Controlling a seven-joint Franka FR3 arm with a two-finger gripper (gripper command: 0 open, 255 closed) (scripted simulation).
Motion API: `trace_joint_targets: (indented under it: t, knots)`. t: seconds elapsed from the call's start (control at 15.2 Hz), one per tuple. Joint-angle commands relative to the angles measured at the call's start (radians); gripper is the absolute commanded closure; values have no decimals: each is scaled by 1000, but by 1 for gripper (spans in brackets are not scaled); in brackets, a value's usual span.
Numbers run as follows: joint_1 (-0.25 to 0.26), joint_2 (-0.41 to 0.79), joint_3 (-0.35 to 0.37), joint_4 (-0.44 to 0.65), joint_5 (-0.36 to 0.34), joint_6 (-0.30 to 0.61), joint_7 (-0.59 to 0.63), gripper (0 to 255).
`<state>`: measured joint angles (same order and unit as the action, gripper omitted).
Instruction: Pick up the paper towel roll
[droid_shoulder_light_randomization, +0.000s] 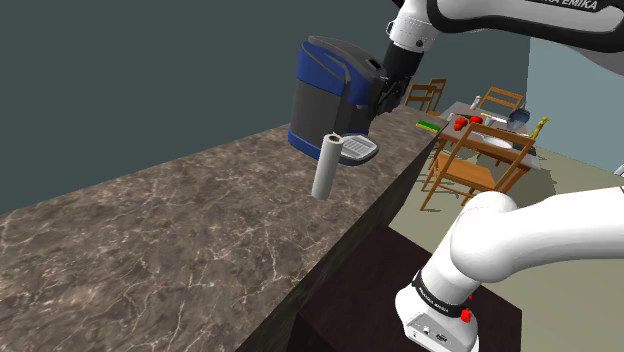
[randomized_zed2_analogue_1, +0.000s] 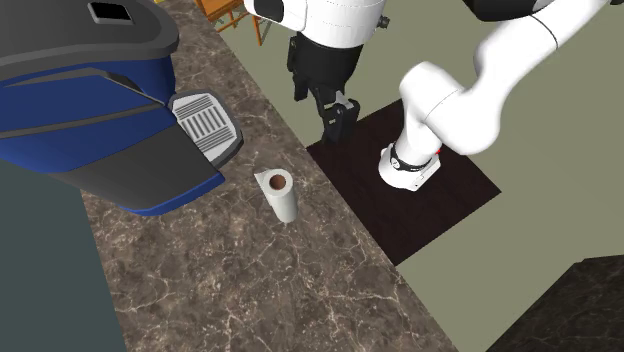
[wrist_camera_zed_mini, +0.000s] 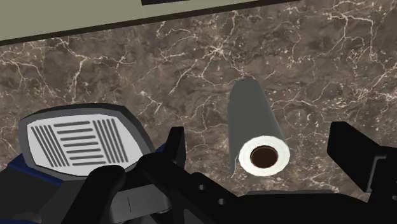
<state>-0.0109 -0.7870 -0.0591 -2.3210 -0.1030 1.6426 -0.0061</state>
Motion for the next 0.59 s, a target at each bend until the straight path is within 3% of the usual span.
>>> trace_joint_targets:
  t: [0.0,0.53]
  knots:
    - [0,0,0,0,0,0,0,0]
    - [35,290,-18,59,33,172,-24,0]
